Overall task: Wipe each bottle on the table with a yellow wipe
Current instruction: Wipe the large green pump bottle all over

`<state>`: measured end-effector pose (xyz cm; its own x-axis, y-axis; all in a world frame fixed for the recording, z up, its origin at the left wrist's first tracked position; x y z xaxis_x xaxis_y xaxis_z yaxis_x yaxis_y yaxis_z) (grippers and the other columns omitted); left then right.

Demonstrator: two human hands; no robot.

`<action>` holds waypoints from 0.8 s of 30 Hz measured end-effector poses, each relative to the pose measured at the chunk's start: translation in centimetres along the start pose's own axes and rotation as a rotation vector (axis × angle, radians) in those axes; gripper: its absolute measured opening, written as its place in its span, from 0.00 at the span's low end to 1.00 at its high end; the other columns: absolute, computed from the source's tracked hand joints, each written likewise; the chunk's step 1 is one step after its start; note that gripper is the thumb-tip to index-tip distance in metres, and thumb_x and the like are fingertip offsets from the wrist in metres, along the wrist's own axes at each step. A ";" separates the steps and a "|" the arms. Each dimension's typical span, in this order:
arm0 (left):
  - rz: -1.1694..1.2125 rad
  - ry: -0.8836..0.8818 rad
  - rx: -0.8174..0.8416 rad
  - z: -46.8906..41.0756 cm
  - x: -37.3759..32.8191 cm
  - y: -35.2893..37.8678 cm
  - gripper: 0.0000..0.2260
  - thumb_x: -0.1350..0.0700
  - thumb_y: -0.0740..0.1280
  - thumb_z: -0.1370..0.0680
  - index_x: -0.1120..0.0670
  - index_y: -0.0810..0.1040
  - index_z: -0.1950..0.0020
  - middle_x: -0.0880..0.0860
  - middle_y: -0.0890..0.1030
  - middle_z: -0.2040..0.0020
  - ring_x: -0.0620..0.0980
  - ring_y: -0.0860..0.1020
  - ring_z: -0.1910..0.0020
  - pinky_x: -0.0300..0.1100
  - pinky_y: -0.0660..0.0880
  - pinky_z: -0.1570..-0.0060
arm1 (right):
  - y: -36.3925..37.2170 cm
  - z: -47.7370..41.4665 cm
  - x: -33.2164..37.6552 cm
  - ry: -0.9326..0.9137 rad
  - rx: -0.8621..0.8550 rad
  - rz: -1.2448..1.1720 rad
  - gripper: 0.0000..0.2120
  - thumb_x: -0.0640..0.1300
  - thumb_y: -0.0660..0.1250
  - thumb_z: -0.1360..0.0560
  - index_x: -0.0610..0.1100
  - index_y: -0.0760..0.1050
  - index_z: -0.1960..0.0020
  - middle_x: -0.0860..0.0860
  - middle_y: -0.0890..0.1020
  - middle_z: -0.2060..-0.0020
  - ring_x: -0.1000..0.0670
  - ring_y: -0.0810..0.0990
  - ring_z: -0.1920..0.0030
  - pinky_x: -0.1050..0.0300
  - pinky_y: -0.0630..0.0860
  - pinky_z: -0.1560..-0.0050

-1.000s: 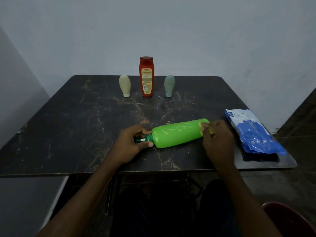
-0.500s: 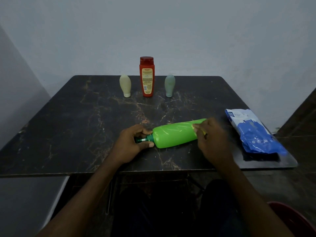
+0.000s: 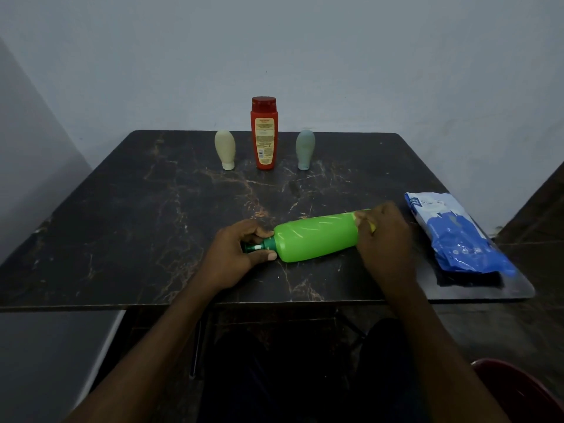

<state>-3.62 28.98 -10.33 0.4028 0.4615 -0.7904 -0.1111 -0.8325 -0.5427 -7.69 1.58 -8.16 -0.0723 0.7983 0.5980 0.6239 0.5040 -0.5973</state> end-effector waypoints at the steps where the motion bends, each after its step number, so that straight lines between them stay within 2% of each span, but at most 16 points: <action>1: 0.000 -0.003 0.001 0.0 0.1 0.0 0.16 0.59 0.82 0.32 0.53 0.84 0.46 0.48 0.85 0.50 0.43 0.83 0.51 0.41 0.80 0.47 | 0.7 0.7 1.1 -0.098 0.058 0.019 0.06 0.34 0.65 0.22 0.35 0.78 0.56 0.40 0.76 0.57 0.42 0.77 0.61 0.47 0.76 0.58; 3: 0.001 -0.008 0.005 0.0 0.3 -0.1 0.16 0.59 0.82 0.32 0.53 0.84 0.47 0.48 0.85 0.51 0.44 0.83 0.51 0.44 0.81 0.47 | 1.6 2.5 2.4 -0.251 0.192 0.017 0.08 0.35 0.65 0.22 0.37 0.83 0.49 0.44 0.76 0.54 0.46 0.77 0.61 0.53 0.75 0.60; 5: 0.003 -0.007 0.006 0.0 0.4 0.0 0.16 0.59 0.82 0.32 0.52 0.84 0.47 0.48 0.85 0.50 0.45 0.84 0.51 0.45 0.81 0.47 | 1.0 2.3 1.3 -0.214 0.198 -0.016 0.09 0.36 0.65 0.21 0.40 0.83 0.46 0.48 0.76 0.54 0.49 0.77 0.61 0.56 0.74 0.60; 8: 0.004 -0.001 0.003 0.0 0.4 0.0 0.16 0.59 0.82 0.32 0.53 0.84 0.46 0.49 0.85 0.50 0.45 0.84 0.50 0.45 0.81 0.46 | 0.4 0.3 -0.1 -0.067 0.081 -0.008 0.07 0.35 0.66 0.23 0.38 0.83 0.50 0.43 0.77 0.55 0.43 0.78 0.58 0.50 0.74 0.55; 10: 0.004 -0.001 0.000 -0.1 0.3 0.1 0.16 0.59 0.82 0.32 0.54 0.84 0.47 0.49 0.85 0.50 0.45 0.84 0.51 0.42 0.81 0.48 | 1.4 0.5 1.7 -0.105 0.119 0.018 0.08 0.34 0.64 0.23 0.36 0.82 0.52 0.42 0.76 0.55 0.42 0.78 0.59 0.47 0.77 0.55; 13: 0.006 0.010 0.005 -0.1 0.4 0.1 0.16 0.59 0.82 0.32 0.53 0.84 0.47 0.48 0.85 0.51 0.44 0.83 0.52 0.36 0.78 0.50 | 2.3 2.7 3.3 -0.191 0.200 -0.016 0.10 0.38 0.64 0.21 0.39 0.83 0.48 0.47 0.76 0.52 0.47 0.77 0.60 0.51 0.78 0.58; 15: 0.007 0.012 0.004 -0.1 0.4 0.1 0.16 0.59 0.82 0.32 0.53 0.84 0.47 0.47 0.85 0.52 0.43 0.83 0.51 0.34 0.78 0.50 | 1.4 2.8 2.3 -0.151 0.171 -0.050 0.09 0.38 0.66 0.22 0.41 0.84 0.46 0.49 0.76 0.53 0.49 0.77 0.59 0.54 0.77 0.56; 17: -0.001 0.017 0.004 0.0 0.4 0.1 0.16 0.59 0.82 0.32 0.54 0.84 0.47 0.47 0.84 0.51 0.42 0.82 0.52 0.33 0.77 0.50 | 0.9 1.8 1.7 -0.078 0.146 -0.033 0.09 0.38 0.66 0.22 0.41 0.83 0.46 0.47 0.76 0.52 0.47 0.78 0.56 0.53 0.76 0.53; 20: -0.001 0.022 0.007 0.0 0.4 0.1 0.16 0.59 0.82 0.32 0.54 0.84 0.47 0.47 0.84 0.51 0.42 0.83 0.52 0.35 0.78 0.50 | 1.7 1.1 3.6 -0.091 0.191 -0.015 0.09 0.38 0.63 0.21 0.38 0.82 0.48 0.46 0.75 0.51 0.45 0.78 0.57 0.55 0.74 0.53; 22: 0.002 0.026 0.006 0.0 0.5 0.1 0.15 0.59 0.82 0.32 0.53 0.84 0.49 0.47 0.85 0.51 0.43 0.83 0.51 0.37 0.79 0.49 | 2.3 2.4 4.8 -0.157 0.246 -0.029 0.10 0.38 0.63 0.20 0.38 0.82 0.47 0.48 0.75 0.51 0.48 0.77 0.58 0.55 0.75 0.54; 24: -0.003 0.034 0.003 -0.1 0.5 0.1 0.15 0.59 0.82 0.32 0.53 0.84 0.49 0.47 0.85 0.52 0.44 0.83 0.52 0.38 0.79 0.49 | 1.8 3.2 3.9 -0.176 0.230 -0.054 0.09 0.38 0.64 0.20 0.39 0.83 0.46 0.50 0.75 0.53 0.51 0.76 0.59 0.56 0.75 0.56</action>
<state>-3.38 29.13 -10.75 0.4338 0.4537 -0.7785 -0.1122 -0.8301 -0.5463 -9.28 6.69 -8.59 -0.2467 0.8030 0.5426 0.4241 0.5929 -0.6846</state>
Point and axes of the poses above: each hand's wrist, its own z-axis away from the middle knuckle, its own y-axis out of the palm, x = y × z, the point moved 3 cm from there along -z, towards the middle knuckle
